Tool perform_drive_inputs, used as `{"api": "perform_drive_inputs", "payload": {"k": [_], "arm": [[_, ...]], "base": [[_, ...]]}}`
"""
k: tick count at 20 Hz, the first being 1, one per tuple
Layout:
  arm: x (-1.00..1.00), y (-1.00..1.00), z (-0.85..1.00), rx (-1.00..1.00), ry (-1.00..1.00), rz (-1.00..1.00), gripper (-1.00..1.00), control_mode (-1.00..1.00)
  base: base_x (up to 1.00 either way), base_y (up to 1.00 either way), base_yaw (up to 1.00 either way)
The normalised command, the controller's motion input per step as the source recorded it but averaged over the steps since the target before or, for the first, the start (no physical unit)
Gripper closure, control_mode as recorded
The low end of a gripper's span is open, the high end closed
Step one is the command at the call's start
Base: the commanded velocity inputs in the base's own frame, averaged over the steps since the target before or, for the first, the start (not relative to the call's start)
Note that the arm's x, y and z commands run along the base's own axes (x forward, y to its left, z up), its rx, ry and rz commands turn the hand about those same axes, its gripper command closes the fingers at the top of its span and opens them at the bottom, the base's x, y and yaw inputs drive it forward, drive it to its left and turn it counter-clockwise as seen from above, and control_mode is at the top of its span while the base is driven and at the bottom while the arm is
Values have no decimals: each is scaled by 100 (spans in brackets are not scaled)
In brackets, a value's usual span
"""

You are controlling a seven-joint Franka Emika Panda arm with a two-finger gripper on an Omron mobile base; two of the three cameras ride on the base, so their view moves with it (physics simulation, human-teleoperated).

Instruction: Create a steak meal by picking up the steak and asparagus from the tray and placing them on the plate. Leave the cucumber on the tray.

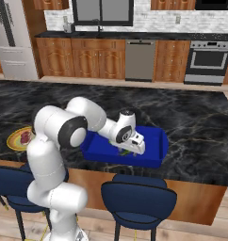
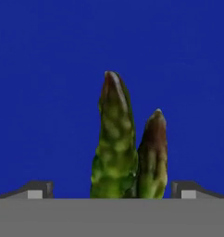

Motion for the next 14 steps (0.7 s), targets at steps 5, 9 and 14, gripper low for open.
{"api": "perform_drive_inputs", "payload": {"k": [5,9,14], "arm": [[2,-2,-13,0,0,0,100,-100],[0,-10,24,7,-3,0,100,-100],[0,-8,73,7,-10,0,100,-100]], "base": [[0,0,0],[0,0,0],[0,0,0]]}}
